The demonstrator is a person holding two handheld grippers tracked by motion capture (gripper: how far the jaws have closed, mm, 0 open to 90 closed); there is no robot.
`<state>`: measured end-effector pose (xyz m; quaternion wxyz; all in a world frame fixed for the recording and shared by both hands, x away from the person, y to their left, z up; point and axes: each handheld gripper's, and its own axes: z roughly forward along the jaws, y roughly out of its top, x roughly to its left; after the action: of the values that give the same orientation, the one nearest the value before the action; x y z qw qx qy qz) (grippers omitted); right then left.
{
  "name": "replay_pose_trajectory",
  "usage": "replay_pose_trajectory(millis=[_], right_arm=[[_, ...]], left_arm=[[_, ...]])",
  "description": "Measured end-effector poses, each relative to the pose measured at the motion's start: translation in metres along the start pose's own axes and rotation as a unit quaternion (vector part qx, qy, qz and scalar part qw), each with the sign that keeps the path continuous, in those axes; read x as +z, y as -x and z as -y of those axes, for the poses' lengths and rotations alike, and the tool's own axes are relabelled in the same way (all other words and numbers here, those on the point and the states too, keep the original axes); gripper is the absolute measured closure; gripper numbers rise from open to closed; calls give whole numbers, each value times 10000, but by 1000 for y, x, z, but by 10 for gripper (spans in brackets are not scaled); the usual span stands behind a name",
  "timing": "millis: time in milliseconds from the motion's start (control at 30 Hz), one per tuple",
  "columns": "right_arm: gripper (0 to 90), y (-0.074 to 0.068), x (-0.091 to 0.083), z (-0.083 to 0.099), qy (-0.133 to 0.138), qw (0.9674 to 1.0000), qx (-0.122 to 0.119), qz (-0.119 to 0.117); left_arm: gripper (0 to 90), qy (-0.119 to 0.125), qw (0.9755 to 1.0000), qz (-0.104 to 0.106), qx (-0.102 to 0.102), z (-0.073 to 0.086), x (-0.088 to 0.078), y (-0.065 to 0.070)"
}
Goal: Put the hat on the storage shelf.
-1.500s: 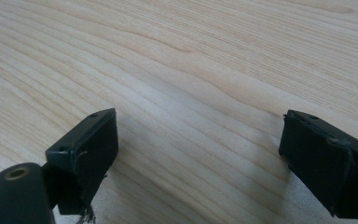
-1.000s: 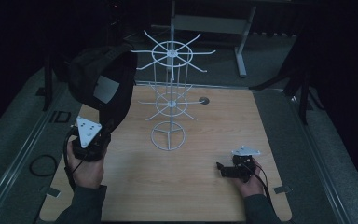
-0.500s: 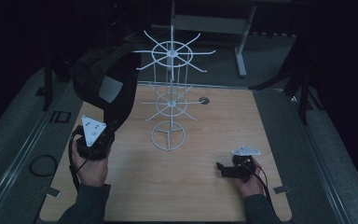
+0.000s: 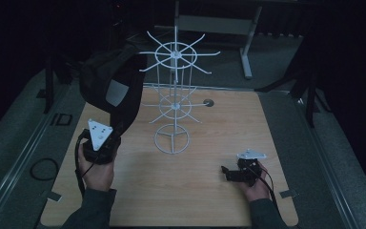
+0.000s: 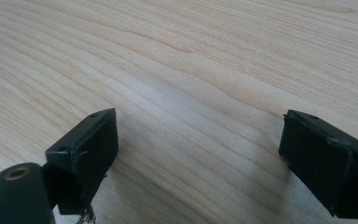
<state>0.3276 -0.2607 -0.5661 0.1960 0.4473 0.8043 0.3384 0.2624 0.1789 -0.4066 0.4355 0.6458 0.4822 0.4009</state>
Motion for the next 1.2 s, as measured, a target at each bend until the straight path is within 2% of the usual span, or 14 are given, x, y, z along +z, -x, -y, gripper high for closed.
replay_pose_trajectory(millis=[533,867,1200], right_arm=[[115,0,0,0,-2,10000,1,-2],[115,0,0,0,-1,10000,2,-1],[115,0,0,0,-6,10000,3,-4]], left_arm=[[865,11,10000,22,21,2,5,8],[862,6,9998,-67,203,6,10,17],[860,-91,9993,-46,356,12,18,21]])
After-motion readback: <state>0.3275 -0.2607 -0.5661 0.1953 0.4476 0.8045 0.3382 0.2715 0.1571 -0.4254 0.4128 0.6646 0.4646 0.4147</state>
